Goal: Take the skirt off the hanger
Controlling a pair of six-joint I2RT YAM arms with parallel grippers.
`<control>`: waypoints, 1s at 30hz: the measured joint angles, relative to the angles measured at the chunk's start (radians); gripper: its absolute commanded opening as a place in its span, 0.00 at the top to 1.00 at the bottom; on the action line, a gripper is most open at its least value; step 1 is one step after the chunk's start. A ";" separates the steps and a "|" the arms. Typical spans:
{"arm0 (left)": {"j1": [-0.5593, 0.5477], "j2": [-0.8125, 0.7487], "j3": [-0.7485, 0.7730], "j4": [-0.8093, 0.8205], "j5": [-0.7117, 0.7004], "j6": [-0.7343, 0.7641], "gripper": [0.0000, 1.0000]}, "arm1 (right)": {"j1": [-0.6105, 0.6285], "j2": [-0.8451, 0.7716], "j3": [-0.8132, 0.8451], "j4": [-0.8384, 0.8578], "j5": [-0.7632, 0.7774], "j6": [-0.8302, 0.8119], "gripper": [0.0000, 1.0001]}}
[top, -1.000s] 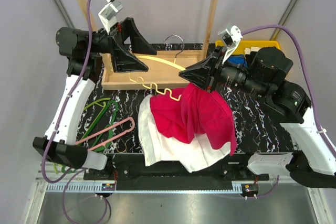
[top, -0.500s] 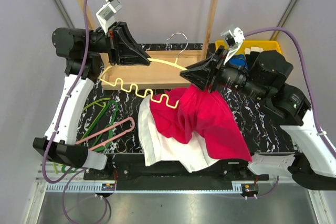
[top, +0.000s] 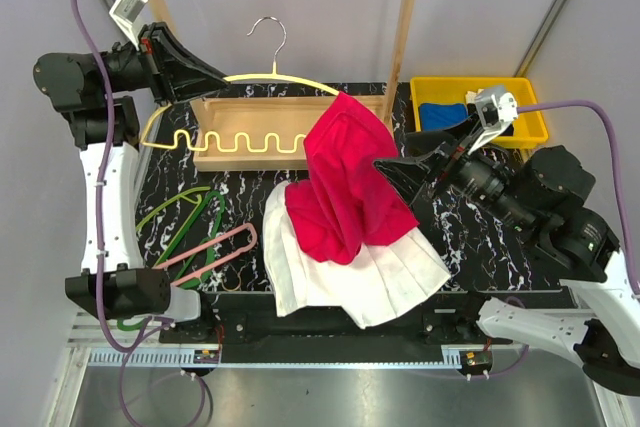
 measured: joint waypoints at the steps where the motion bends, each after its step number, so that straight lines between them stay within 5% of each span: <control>1: -0.001 -0.001 0.000 -0.001 0.000 0.000 1.00 | 0.000 -0.002 0.000 0.005 0.000 0.000 0.00; 9: -0.014 -0.006 0.053 -0.035 0.001 0.013 1.00 | 0.000 0.043 -0.028 0.032 0.026 -0.013 0.01; 19: -0.018 -0.019 0.152 -0.079 0.031 0.044 1.00 | -0.006 0.073 -0.240 0.068 -0.006 -0.008 0.19; 21: -0.018 -0.020 0.152 -0.079 0.031 0.044 1.00 | -0.006 0.060 -0.288 0.067 -0.014 0.006 0.32; 25: -0.017 -0.020 0.152 -0.079 0.031 0.043 1.00 | -0.006 0.018 -0.323 0.055 -0.030 0.025 0.98; 30: -0.003 -0.024 0.137 -0.023 0.024 0.015 1.00 | -0.006 -0.056 -0.323 0.039 -0.003 0.034 1.00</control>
